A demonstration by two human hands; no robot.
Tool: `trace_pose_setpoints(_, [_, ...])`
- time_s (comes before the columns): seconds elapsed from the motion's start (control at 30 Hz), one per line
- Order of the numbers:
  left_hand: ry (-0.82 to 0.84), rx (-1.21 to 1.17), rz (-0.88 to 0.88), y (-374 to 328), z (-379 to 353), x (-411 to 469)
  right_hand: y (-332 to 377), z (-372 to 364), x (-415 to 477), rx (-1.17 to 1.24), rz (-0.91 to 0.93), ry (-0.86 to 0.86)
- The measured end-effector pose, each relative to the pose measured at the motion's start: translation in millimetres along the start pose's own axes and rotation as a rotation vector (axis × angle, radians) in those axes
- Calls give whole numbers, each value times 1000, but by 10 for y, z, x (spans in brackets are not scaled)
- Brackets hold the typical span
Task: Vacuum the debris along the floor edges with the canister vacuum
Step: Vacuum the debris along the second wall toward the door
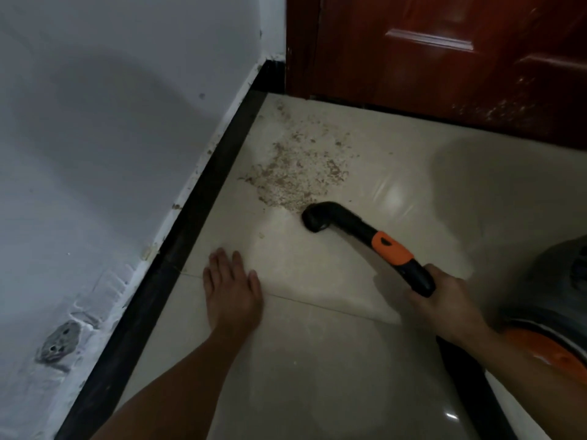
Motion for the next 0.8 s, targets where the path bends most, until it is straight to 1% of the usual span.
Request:
trace_pose_setpoints(0.07, [4, 8, 2, 3, -2, 12, 17, 65, 117, 25, -77, -93])
trace_pose_setpoints(0.13, [10, 13, 8, 13, -10, 9, 58, 52, 153, 14, -78, -125])
trace_pose_setpoints(0.27, [19, 14, 6, 18, 5, -17, 170, -130, 49, 22, 36, 34])
trace_pose_setpoints(0.3, [18, 10, 5, 11, 15, -14, 182, -145, 80, 27, 32, 32])
trace_pose_setpoints(0.4, [19, 1, -1, 0, 17, 1, 280, -117, 277, 27, -36, -118])
trace_pose_setpoints(0.43, [27, -1, 1, 3, 15, 4, 324, -128, 312, 25, -35, -127])
trace_pose_setpoints(0.57, [48, 10, 9, 3, 14, -4, 438, -235, 313, 16, 52, 25])
trace_pose_setpoints(0.6, [50, 10, 7, -13, 16, -4, 438, -227, 329, 17, 45, 19])
trace_pose_setpoints(0.7, [53, 13, 5, -13, 14, 12, 509, -212, 432, 32, 4, -95])
trace_pose_setpoints(0.73, [55, 15, 6, -3, 10, 14, 553, -242, 447, 31, 17, -88])
trace_pose_setpoints(0.8, [67, 19, 11, 14, 6, 7, 629, -327, 441, 25, 69, -9])
Point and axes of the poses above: each hand's wrist, its own x-axis towards the middle knuckle, its own z-axis out of the back of the hand, y = z × x, the point moved 2 cm from there along x, towards the middle knuckle, and after that the axes turned 4 degrees about -z, right-handed, at the moved point
